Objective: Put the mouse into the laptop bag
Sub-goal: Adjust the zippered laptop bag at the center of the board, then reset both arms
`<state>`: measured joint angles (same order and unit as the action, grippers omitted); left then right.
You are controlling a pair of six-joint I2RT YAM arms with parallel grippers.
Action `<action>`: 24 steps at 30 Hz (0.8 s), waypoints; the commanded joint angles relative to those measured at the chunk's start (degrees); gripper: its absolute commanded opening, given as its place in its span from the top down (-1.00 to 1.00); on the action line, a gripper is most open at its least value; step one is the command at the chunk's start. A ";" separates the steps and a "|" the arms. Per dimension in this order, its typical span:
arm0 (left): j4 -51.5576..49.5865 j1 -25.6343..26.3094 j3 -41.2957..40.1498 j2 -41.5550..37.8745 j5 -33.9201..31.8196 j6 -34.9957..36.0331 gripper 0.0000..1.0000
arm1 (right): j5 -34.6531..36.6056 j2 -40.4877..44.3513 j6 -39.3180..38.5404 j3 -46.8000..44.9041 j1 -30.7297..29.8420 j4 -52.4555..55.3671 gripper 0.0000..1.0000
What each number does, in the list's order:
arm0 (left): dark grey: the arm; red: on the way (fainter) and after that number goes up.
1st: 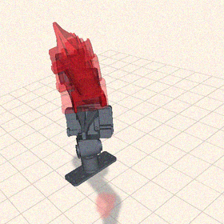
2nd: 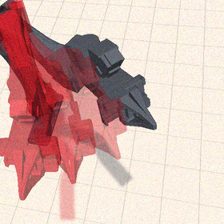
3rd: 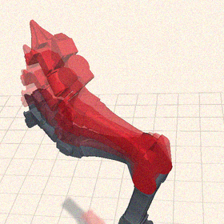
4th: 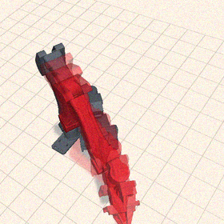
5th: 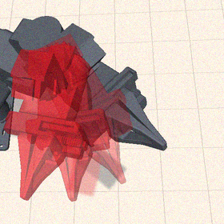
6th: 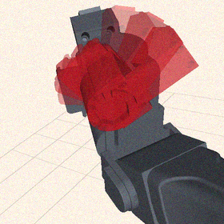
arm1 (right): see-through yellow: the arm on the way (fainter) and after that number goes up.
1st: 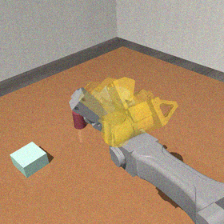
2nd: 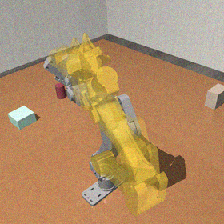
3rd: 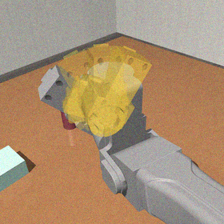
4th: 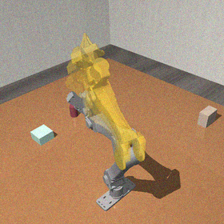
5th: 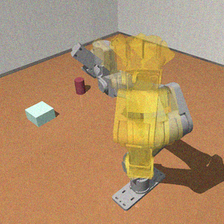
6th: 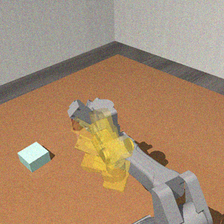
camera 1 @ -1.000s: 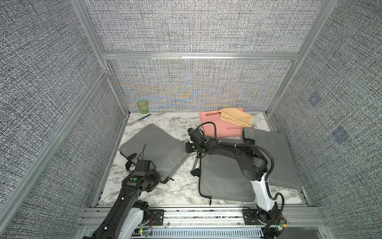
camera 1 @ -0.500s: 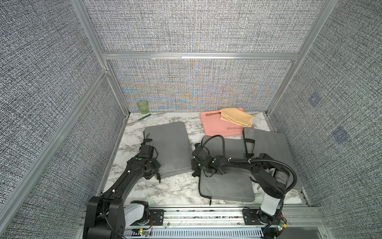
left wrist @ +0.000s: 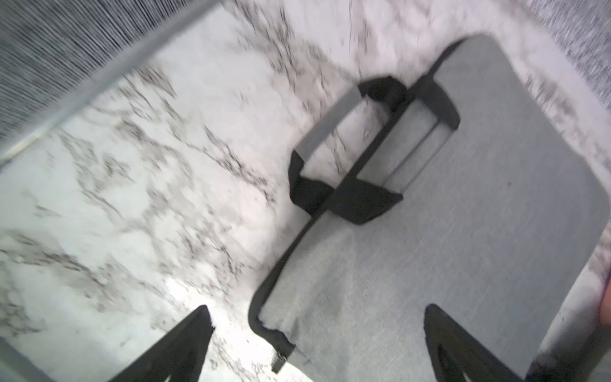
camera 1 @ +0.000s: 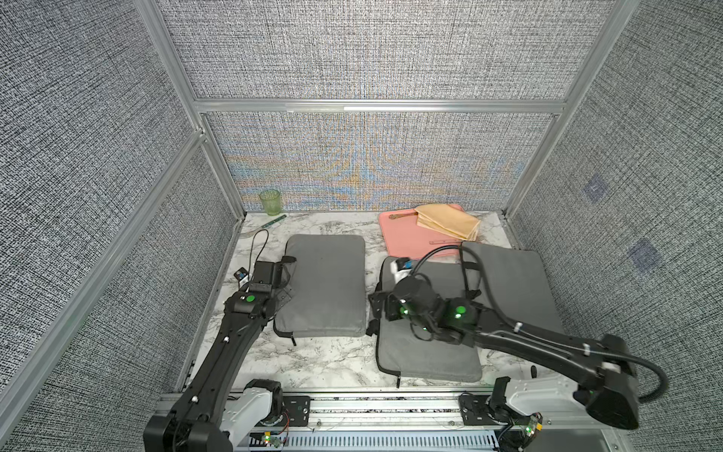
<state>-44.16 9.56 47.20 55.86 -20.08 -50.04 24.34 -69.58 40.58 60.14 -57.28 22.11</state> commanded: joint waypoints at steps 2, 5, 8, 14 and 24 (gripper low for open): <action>12.92 -0.34 -5.77 -5.74 -17.74 10.57 -0.99 | 16.17 8.03 -13.76 -6.14 6.49 -1.38 -0.98; 21.80 -2.08 -13.79 -8.87 -21.86 9.82 -0.99 | 28.71 15.57 -39.08 -21.64 8.17 -26.69 -0.98; 50.23 -2.08 -27.17 -9.90 -17.11 27.51 -0.94 | 19.88 22.01 -45.60 -32.74 19.46 -34.68 -0.98; 81.57 -2.47 -35.02 5.79 -15.98 40.89 -1.00 | 10.12 17.74 -36.86 -48.34 40.26 -48.23 -0.98; 84.60 -4.07 -20.25 29.42 2.94 48.55 -0.98 | -15.03 -19.44 -40.01 -40.11 54.27 -76.81 -0.90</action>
<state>39.09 4.82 25.02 83.07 -25.26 -7.16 20.51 -85.17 1.10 13.61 -4.25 -52.05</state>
